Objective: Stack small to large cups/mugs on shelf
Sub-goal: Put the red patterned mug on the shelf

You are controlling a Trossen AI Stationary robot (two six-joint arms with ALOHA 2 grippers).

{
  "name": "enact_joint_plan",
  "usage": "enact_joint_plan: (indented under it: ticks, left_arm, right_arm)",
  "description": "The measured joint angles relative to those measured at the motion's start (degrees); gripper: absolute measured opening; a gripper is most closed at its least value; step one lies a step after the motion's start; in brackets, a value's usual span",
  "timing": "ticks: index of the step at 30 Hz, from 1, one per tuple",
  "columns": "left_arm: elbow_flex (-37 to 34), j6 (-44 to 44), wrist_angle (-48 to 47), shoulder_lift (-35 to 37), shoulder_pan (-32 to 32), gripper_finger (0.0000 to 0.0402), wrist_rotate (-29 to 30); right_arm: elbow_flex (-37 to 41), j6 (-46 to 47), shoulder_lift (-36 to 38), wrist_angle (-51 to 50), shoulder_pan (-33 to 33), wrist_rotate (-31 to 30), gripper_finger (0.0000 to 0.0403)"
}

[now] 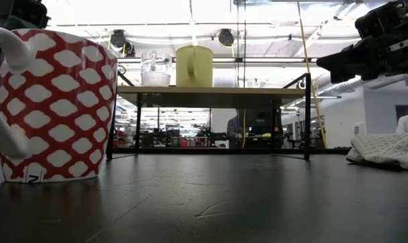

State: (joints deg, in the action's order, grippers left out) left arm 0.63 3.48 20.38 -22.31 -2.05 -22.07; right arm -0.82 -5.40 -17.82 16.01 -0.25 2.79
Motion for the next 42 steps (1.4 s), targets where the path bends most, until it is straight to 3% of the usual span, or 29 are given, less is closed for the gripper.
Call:
enact_joint_plan:
  ticks: [6,17,42]
  left_arm:
    - [0.0,3.5,1.0,-3.8,-4.3,0.0002,1.5]
    - [0.1,1.3,15.2,-13.9,-7.7,0.0001,6.8]
    - [21.6,3.4,3.2,-39.4,-16.9,0.0000,11.7]
  right_arm:
    - [0.0,0.2,0.0,0.0,0.0,0.0,0.0000]
    - [0.0,0.2,0.0,0.0,0.0,0.0,0.0000]
    - [0.0,0.2,-2.3,0.6,0.0,0.0,0.0000]
